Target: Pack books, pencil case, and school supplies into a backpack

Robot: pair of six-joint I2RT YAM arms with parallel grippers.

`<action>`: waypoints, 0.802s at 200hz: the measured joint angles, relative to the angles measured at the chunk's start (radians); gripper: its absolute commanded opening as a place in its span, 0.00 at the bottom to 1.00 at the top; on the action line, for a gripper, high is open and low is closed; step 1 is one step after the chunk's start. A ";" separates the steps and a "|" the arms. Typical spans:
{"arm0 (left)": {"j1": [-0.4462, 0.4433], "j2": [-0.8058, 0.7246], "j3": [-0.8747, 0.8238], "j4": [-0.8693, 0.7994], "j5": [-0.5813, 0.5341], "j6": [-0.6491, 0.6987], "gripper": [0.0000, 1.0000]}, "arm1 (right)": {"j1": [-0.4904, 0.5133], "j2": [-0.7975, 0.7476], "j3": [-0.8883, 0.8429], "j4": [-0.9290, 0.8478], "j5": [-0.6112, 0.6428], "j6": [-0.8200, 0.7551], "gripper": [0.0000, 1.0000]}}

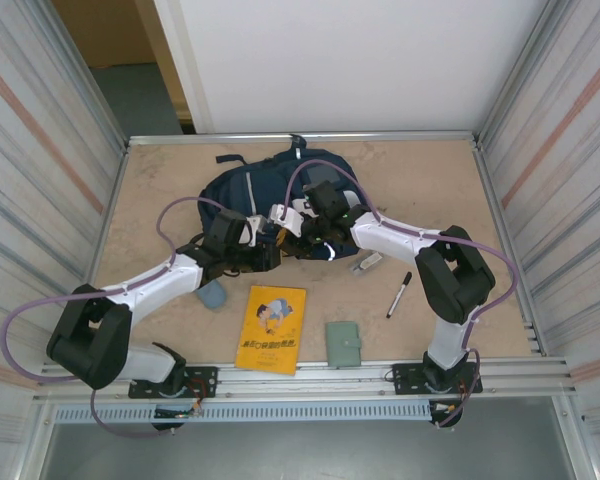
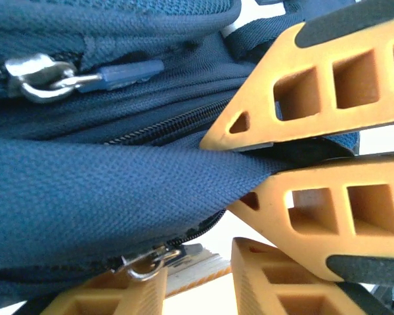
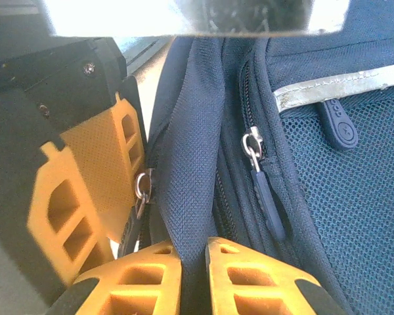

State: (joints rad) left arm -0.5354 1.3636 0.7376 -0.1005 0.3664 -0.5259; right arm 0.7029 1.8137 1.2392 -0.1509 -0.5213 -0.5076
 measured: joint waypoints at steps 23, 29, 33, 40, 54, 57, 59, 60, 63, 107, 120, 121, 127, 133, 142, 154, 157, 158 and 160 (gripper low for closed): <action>0.003 0.000 0.000 -0.002 -0.005 0.012 0.20 | 0.000 0.000 0.000 -0.001 -0.003 0.000 0.00; 0.004 0.000 0.000 -0.003 -0.004 0.015 0.20 | 0.000 0.000 0.000 -0.002 -0.003 0.000 0.00; 0.004 0.000 0.000 -0.004 -0.004 0.017 0.19 | 0.000 0.000 0.000 -0.002 -0.003 0.000 0.00; 0.004 0.000 0.000 -0.006 -0.003 0.018 0.19 | 0.000 0.000 0.000 -0.003 -0.003 0.000 0.00; 0.003 0.000 0.000 -0.007 -0.001 0.023 0.19 | 0.000 0.000 0.000 -0.007 -0.004 0.000 0.00; 0.004 -0.001 0.000 -0.007 0.000 0.024 0.19 | 0.000 0.000 0.000 -0.007 -0.003 0.000 0.00; 0.004 -0.001 0.000 -0.008 0.000 0.025 0.19 | -0.001 0.000 0.000 -0.008 -0.003 -0.001 0.00; 0.004 -0.001 0.000 -0.008 0.000 0.025 0.19 | -0.001 0.000 0.000 -0.008 -0.004 -0.001 0.00; 0.004 -0.002 0.000 -0.008 0.000 0.026 0.18 | -0.002 0.000 0.000 -0.008 -0.004 -0.001 0.00; 0.004 -0.055 -0.034 -0.007 0.003 0.024 0.07 | -0.025 0.000 -0.002 -0.026 -0.029 -0.008 0.00; 0.005 -0.082 -0.061 -0.005 0.005 0.024 0.06 | -0.038 0.000 -0.004 -0.031 -0.042 -0.009 0.00; 0.005 -0.083 -0.063 -0.005 0.004 0.025 0.06 | -0.040 0.000 -0.005 -0.031 -0.043 -0.009 0.00; 0.006 -0.096 -0.076 -0.006 0.005 0.024 0.07 | -0.045 0.000 -0.007 -0.032 -0.050 -0.009 0.00; 0.010 -0.107 -0.086 -0.007 0.007 0.023 0.09 | -0.050 0.000 -0.011 -0.033 -0.055 -0.009 0.00; 0.016 -0.119 -0.100 -0.006 0.009 0.014 0.21 | -0.052 0.000 -0.018 -0.034 -0.060 -0.009 0.00; 0.027 -0.137 -0.119 -0.002 0.015 0.002 0.36 | -0.055 0.000 -0.024 -0.035 -0.066 -0.018 0.00; 0.029 -0.141 -0.123 0.000 0.016 -0.005 0.38 | -0.055 0.000 -0.026 -0.035 -0.068 -0.019 0.00; 0.030 -0.142 -0.124 0.000 0.017 -0.005 0.39 | -0.055 0.000 -0.026 -0.035 -0.069 -0.020 0.00; 0.032 -0.146 -0.129 0.001 0.018 -0.006 0.40 | -0.055 0.000 -0.027 -0.035 -0.072 -0.023 0.00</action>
State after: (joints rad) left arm -0.5034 1.2175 0.6090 -0.0998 0.3847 -0.5316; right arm 0.6483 1.8133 1.2121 -0.1860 -0.5930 -0.5301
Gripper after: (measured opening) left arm 0.287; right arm 0.125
